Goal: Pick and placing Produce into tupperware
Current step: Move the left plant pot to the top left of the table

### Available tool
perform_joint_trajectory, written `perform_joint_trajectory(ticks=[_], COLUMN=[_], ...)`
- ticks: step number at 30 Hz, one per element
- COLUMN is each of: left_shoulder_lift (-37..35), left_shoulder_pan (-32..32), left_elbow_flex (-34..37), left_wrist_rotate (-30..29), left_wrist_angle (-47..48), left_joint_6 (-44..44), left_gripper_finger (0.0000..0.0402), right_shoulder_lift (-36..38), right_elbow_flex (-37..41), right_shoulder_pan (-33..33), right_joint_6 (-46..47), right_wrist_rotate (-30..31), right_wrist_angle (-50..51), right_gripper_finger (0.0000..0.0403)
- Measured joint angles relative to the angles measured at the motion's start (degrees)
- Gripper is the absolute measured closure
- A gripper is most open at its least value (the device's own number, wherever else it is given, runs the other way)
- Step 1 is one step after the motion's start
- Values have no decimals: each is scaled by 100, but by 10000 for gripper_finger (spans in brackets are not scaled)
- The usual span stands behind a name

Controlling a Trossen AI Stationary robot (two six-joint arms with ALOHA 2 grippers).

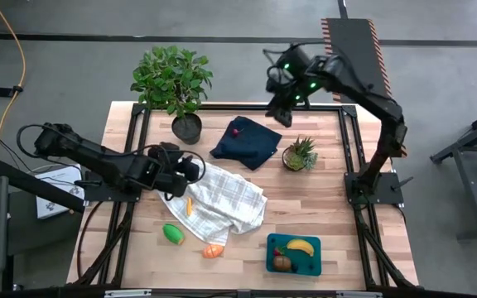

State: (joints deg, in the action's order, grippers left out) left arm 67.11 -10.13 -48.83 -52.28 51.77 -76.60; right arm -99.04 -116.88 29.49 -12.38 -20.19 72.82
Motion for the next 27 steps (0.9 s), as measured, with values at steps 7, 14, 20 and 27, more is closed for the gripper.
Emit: perform_joint_trajectory(ticks=[7,14,20,27], left_shoulder_lift=[-96,-189,-228,-273], left_shoulder_pan=[-1,4,4,451], left_elbow_flex=[333,861,1412,1558], left_wrist_rotate=[-645,-1332,-1324,-1070], left_wrist_angle=[-138,-583,-1133,-1988], left_joint_6=[-226,-562,-952,53], left_gripper_finger=[245,245,245,245], right_shoulder_lift=[2,9,9,9], right_elbow_flex=[792,885,885,885], right_shoulder_pan=[-382,-557,-554,-552], right_joint_6=[144,262,345,259], right_wrist_rotate=[-32,-348,-437,-719], right_wrist_angle=[-485,-582,-626,-630], right_gripper_finger=[274,274,274,274])
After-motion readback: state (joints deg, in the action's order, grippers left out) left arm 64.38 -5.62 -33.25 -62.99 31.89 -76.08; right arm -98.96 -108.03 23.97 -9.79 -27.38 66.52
